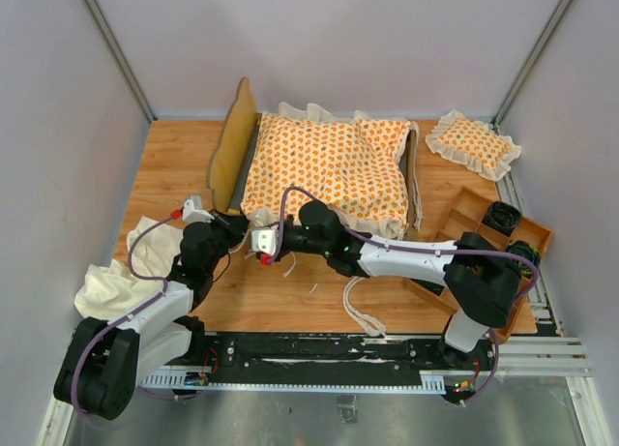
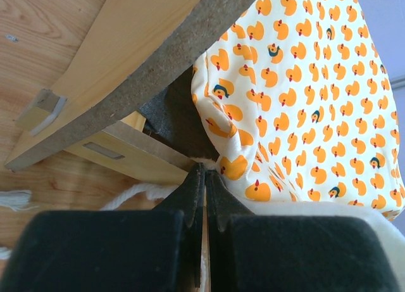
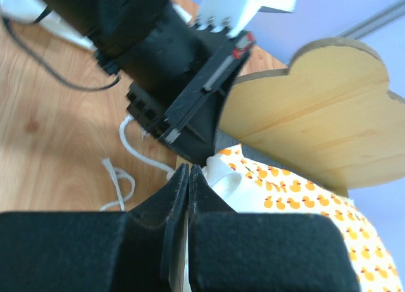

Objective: Set up the pet bed
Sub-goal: Adjust the mattress on the bed frame.

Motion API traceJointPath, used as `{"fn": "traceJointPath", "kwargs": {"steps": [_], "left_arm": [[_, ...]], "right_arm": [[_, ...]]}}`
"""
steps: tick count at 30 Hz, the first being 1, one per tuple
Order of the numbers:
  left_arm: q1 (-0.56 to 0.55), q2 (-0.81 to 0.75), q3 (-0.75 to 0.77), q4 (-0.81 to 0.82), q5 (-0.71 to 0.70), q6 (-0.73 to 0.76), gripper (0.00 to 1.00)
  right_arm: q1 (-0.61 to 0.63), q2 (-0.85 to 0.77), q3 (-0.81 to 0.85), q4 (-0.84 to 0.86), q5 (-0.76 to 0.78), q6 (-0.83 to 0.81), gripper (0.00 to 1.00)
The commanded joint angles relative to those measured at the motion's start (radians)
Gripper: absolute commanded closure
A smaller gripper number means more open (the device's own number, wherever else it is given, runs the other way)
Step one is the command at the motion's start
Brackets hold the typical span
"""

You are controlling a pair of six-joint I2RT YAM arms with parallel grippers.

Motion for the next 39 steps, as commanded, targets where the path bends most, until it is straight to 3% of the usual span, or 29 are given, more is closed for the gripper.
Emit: {"fn": "traceJointPath", "kwargs": {"steps": [1,6,9,11,14,20,24,32,35,39], "left_arm": [[0.007,-0.027,0.046,-0.095,-0.110,0.021,0.93],[0.007,-0.141,0.137,-0.436,-0.288,0.016,0.58],[0.008,-0.242,0.131,-0.504,-0.349,0.011,0.45],[0.008,-0.307,0.114,-0.489,-0.315,0.062,0.43],[0.007,-0.353,0.101,-0.441,-0.188,0.130,0.41],[0.006,-0.336,0.067,-0.283,0.157,0.173,0.39],[0.000,-0.293,0.073,-0.268,0.277,0.161,0.38],[-0.010,-0.340,-0.019,-0.290,0.346,0.052,0.36],[-0.016,-0.347,-0.047,-0.289,0.353,0.015,0.38],[-0.015,-0.353,-0.066,-0.283,0.342,-0.007,0.36]], "right_arm": [[0.001,0.025,0.004,0.257,0.042,0.463,1.00],[0.001,0.116,0.024,0.323,0.147,0.763,0.96],[0.004,0.100,0.043,0.234,0.097,0.790,0.74],[0.003,0.032,0.018,0.168,0.144,0.814,0.57],[-0.007,-0.116,-0.002,-0.047,0.214,0.864,0.44],[-0.010,-0.277,0.025,-0.493,0.404,0.892,0.39],[-0.011,-0.352,0.005,-0.643,0.550,0.913,0.39],[-0.021,-0.462,-0.075,-0.725,0.809,0.967,0.40],[-0.022,-0.461,-0.132,-0.634,0.707,0.904,0.41],[-0.022,-0.401,-0.212,-0.389,0.521,0.632,0.39]]}}
